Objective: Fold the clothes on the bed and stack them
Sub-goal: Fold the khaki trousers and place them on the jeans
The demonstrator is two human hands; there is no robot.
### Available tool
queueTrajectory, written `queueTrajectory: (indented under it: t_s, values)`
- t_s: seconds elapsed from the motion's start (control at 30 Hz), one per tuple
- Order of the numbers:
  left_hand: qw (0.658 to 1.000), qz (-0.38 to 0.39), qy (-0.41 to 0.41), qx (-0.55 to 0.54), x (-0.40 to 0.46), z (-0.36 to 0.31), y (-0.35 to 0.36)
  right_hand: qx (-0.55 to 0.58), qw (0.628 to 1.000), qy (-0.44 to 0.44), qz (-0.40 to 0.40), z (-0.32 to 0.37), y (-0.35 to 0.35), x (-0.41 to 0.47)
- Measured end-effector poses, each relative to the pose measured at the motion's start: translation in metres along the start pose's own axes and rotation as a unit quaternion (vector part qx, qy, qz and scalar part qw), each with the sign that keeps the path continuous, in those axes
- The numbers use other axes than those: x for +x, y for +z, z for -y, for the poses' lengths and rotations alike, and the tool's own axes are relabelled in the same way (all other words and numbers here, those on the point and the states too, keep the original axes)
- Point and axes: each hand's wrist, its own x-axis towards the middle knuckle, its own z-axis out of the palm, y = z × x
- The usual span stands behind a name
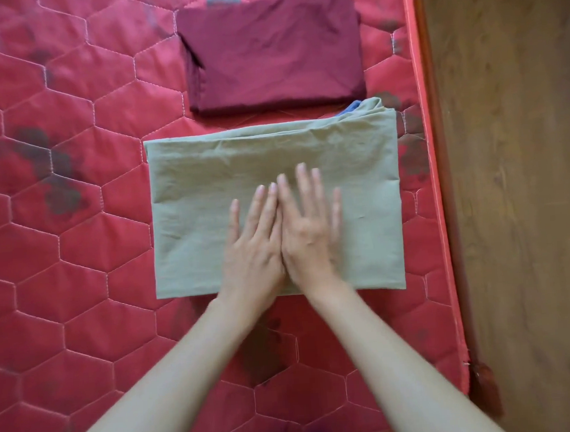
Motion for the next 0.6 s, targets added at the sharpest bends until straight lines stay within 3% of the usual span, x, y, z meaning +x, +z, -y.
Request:
queueTrajectory:
  t_s: [0.1, 0.17, 0.3, 0.37, 0.5, 0.6]
  values:
    - [0.998, 0.031, -0.046, 0.030, -0.005, 0.022, 0.022, -0.039, 0.996, -0.016, 0.074, -0.019, 0.016, -0.017]
    - [0.996, 0.019, -0.089, 0.015, -0.022, 0.047, 0.031, -0.074, 0.994, 0.013, 0.077, -0.059, 0.014, -0.025]
    - [0.989, 0.019, -0.144, 0.008, -0.044, 0.072, 0.023, -0.087, 0.981, 0.152, 0.085, -0.113, -0.007, -0.032]
    - [0.991, -0.003, -0.135, 0.010, -0.033, 0.065, 0.015, -0.079, 0.979, 0.177, 0.064, -0.113, -0.015, -0.026]
    - [0.998, -0.061, -0.008, 0.000, 0.019, 0.031, 0.006, -0.012, 1.000, 0.010, 0.005, -0.057, -0.008, 0.008]
    - [0.999, -0.048, 0.021, 0.014, 0.062, 0.023, 0.009, 0.022, 0.998, -0.053, 0.019, -0.016, 0.011, 0.042]
